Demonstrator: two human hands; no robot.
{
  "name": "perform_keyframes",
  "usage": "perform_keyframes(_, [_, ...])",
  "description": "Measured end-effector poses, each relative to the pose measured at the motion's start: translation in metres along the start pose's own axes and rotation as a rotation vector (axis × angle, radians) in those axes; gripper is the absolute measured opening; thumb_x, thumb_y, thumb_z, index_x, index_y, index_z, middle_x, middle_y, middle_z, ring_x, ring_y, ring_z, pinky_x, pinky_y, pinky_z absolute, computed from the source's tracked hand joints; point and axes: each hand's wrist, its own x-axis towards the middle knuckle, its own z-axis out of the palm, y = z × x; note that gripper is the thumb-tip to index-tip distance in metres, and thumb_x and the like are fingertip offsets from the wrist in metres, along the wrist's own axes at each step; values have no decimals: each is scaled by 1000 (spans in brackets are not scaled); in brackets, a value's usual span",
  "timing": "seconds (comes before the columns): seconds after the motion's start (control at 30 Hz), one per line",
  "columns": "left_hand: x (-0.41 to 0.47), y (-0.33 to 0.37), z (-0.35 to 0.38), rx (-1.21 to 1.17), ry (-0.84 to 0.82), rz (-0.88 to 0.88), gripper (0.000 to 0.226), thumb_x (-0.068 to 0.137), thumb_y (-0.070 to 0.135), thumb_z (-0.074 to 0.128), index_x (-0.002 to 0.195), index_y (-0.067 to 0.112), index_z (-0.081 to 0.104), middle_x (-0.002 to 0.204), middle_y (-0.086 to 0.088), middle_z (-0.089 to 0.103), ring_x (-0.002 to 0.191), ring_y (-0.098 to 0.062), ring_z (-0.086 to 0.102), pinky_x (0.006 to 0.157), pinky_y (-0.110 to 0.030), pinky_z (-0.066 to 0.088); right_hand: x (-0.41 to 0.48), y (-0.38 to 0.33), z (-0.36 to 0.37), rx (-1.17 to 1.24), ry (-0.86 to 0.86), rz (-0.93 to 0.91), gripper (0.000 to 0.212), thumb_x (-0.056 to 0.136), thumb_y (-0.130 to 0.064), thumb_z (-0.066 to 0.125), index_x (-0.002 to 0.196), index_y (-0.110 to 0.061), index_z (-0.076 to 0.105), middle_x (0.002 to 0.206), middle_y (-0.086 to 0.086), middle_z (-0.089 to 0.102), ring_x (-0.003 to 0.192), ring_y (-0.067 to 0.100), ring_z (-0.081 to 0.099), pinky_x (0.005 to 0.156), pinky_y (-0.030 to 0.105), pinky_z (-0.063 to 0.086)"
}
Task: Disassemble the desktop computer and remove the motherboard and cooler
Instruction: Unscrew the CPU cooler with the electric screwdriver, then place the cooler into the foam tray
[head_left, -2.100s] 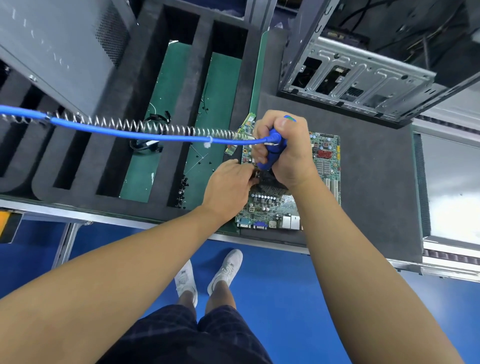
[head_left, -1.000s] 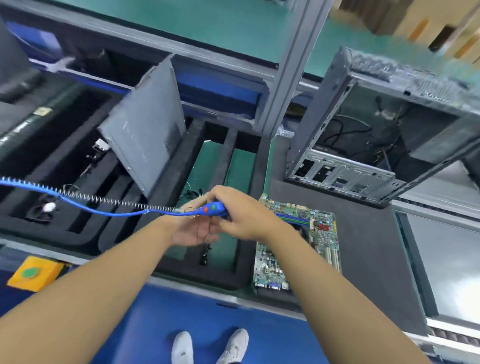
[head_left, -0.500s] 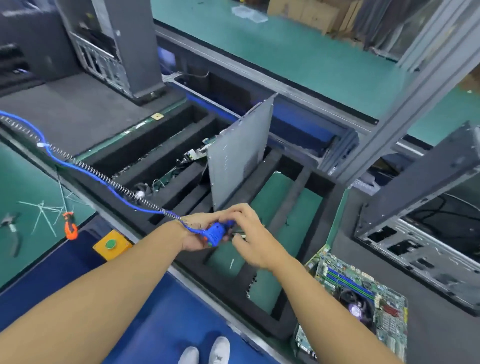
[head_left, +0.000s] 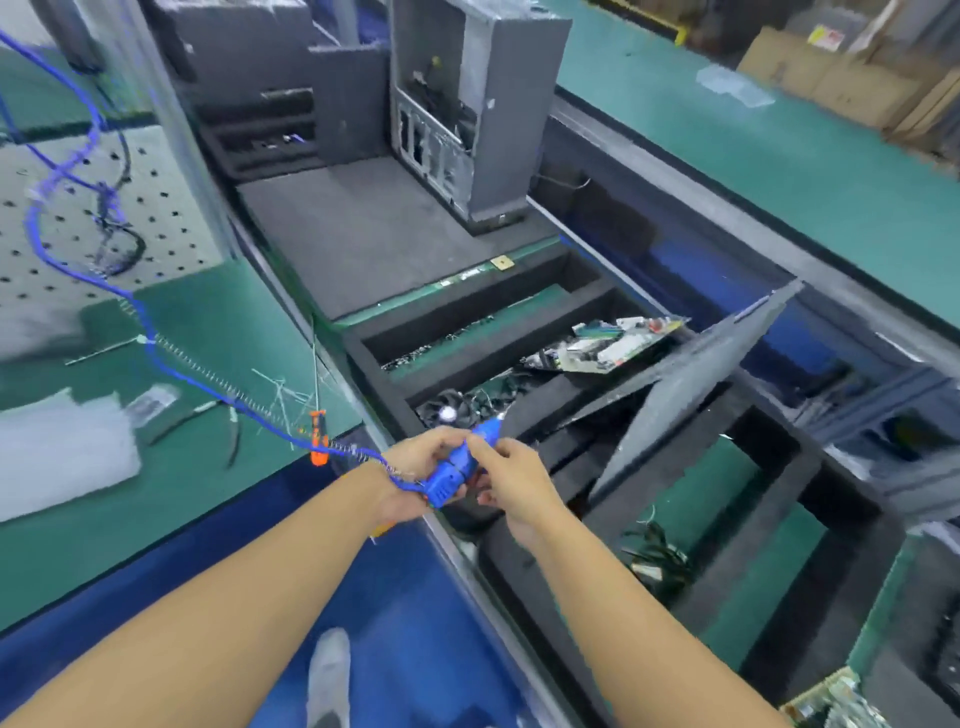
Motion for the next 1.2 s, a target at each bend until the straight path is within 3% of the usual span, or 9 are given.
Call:
perform_keyframes(0.23, [-22,56,-125,-205,80,104,47,91,-5,44,137,-4,52,122,-21,62,92,-26,63,79,-32,50,60,-30,129,101,-78,7,15,95,-23,62,97,-10,68,81,4,67,60,10,56,51,20,42])
perform_keyframes(0.3, [-34,60,-164,-270,130,154,48,92,-12,39,137,-2,52,133,-23,59,105,-30,65,89,-35,54,77,-36,163,140,-94,32,12,95,-22,62,93,-12,67,80,4,68,61,13,58,51,22,45])
perform_keyframes(0.4, [-53,61,-209,-261,60,196,72,77,-23,43,141,9,49,138,-19,58,128,-39,54,108,-47,42,98,-40,207,151,-134,67,12,97,-20,60,97,-10,67,90,10,68,72,22,60,58,29,50])
perform_keyframes(0.47, [-58,65,-226,-192,33,245,74,75,-17,56,141,15,48,136,-15,60,122,-37,58,96,-41,51,110,-39,232,148,-137,108,11,98,-17,58,98,-10,67,90,11,66,69,20,55,60,30,48])
perform_keyframes(0.53, [-53,68,-237,-86,203,305,57,83,-7,68,133,18,55,126,-13,67,97,-27,68,76,-32,56,122,-39,256,118,-149,155,9,98,-15,57,98,-12,66,91,11,62,67,18,50,59,28,45])
perform_keyframes(0.63, [-39,72,-264,-80,560,379,37,92,-5,61,125,12,62,112,-12,70,91,-22,65,91,-38,54,137,-42,289,77,-201,205,18,100,-10,52,115,-11,62,98,8,62,70,15,52,60,26,45])
perform_keyframes(0.77, [-27,93,-313,-171,706,454,36,93,-5,61,127,7,58,111,-10,67,94,-26,65,92,-36,53,149,-47,317,92,-220,244,41,97,-7,57,137,-12,46,116,10,60,75,17,57,61,28,48])
perform_keyframes(1.07, [9,128,-393,57,1080,316,28,87,5,68,111,16,62,101,-7,65,89,-23,59,91,-40,52,161,-34,320,76,-256,307,37,95,-12,65,130,-9,55,130,14,63,83,21,58,68,30,48])
perform_keyframes(1.2, [21,124,-384,64,1175,300,25,87,10,69,101,20,53,84,6,56,83,-23,54,72,-26,41,166,-39,315,104,-239,290,33,95,-12,64,127,-11,56,127,11,65,81,19,58,66,28,48])
